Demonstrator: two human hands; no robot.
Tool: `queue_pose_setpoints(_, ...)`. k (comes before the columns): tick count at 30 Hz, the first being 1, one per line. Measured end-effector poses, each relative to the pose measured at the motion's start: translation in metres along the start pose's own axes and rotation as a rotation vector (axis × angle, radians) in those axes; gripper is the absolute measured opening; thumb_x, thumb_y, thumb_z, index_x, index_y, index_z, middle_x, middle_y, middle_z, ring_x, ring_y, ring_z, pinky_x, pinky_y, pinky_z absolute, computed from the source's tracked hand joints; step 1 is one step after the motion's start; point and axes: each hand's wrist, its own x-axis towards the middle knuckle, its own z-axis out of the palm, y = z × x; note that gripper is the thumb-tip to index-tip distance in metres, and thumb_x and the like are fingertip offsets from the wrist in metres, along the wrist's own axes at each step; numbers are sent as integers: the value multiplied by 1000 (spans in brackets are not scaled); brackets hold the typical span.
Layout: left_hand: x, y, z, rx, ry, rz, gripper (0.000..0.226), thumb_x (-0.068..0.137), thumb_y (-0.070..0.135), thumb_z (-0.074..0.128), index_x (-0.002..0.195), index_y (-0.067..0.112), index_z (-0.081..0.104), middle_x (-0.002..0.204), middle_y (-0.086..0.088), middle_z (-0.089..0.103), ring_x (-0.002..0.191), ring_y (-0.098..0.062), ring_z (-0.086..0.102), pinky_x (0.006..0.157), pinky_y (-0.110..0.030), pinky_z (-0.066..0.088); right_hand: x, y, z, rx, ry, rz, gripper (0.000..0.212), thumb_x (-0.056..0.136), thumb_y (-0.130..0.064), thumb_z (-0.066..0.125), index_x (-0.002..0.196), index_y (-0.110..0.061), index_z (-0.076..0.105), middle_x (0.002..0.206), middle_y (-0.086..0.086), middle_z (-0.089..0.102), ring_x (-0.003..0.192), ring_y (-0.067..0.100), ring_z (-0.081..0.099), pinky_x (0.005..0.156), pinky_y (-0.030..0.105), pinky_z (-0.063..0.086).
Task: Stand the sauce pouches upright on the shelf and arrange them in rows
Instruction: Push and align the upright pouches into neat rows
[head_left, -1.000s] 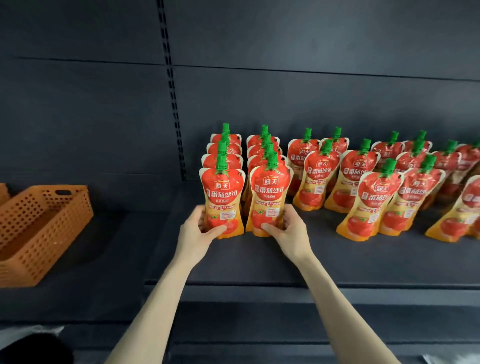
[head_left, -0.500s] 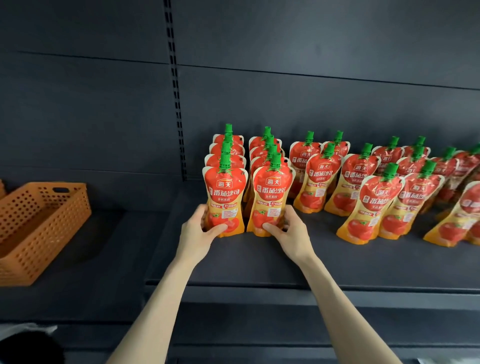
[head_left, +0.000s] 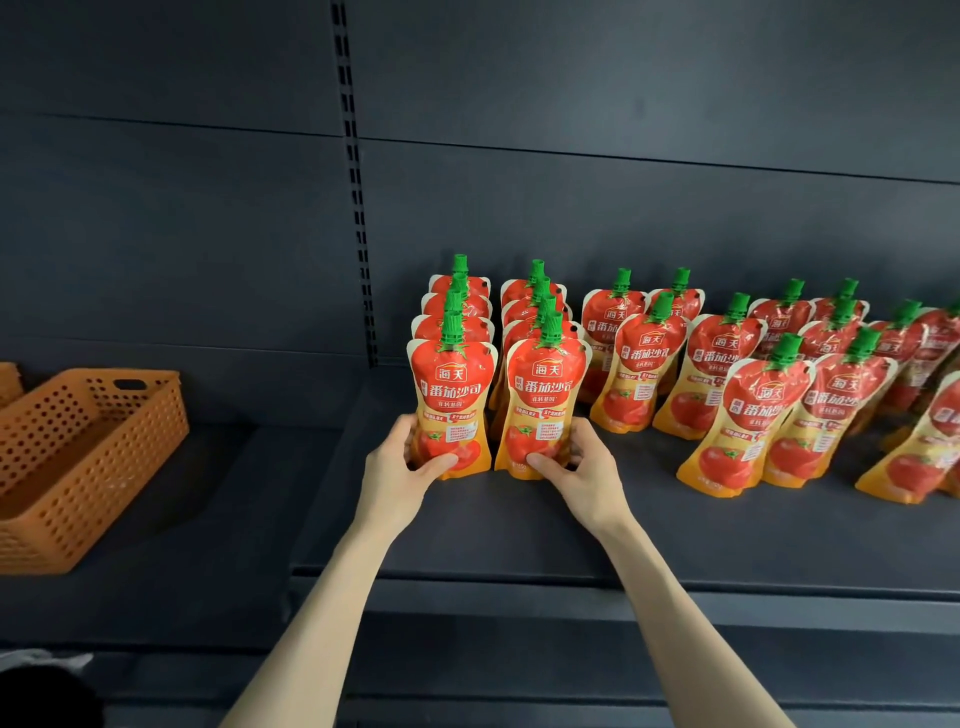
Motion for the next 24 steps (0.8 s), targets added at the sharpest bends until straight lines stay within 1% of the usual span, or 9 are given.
queue_pose_setpoints(4, 2, -2, 0, -2, -14, -10, 50, 80, 24, 71, 123, 15, 47, 117, 4, 59, 103, -9, 56, 76, -11, 43, 0, 0, 0, 10, -4, 2, 36, 82, -16, 70, 113, -16, 50, 107, -8, 60, 92, -4, 56, 71, 0, 43)
queue_pose_setpoints(6, 3, -3, 0, -3, -23, -15, 50, 80, 24, 71, 123, 16, 47, 119, 3, 59, 104, -8, 56, 76, -11, 43, 0, 0, 0, 14, -4, 1, 36, 82, -16, 70, 112, -16, 50, 106, -8, 60, 92, -5, 56, 71, -1, 43)
queue_pose_setpoints(14, 4, -4, 0, -14, -39, -28, 50, 81, 24, 70, 124, 17, 46, 120, 4, 59, 106, -9, 56, 84, -21, 45, -1, -2, -1, 10, -3, 5, 39, 83, -18, 70, 116, -15, 50, 109, -7, 60, 94, -2, 57, 71, 3, 46)
queue_pose_setpoints(18, 3, -3, 0, -14, -31, -29, 50, 80, 25, 71, 122, 18, 46, 115, 8, 57, 103, -8, 56, 81, -18, 45, -2, -3, -1, 9, 1, 5, 38, 82, -17, 70, 115, -14, 51, 108, -7, 61, 94, 1, 58, 71, 2, 45)
queue_pose_setpoints(21, 2, -4, 0, -7, -30, -31, 51, 79, 26, 72, 122, 18, 45, 114, 9, 56, 101, -7, 56, 76, -14, 44, -3, -4, -1, -9, 5, 9, 40, 82, -18, 70, 116, -14, 50, 108, -8, 60, 92, -2, 57, 70, 2, 44)
queue_pose_setpoints(24, 1, -4, -1, -6, -39, -49, 56, 79, 26, 72, 126, 19, 42, 115, 11, 54, 101, -6, 54, 76, -13, 43, -4, -6, -1, -5, 12, 14, 40, 81, -17, 71, 116, -13, 51, 108, -7, 61, 92, -1, 58, 70, 2, 45)
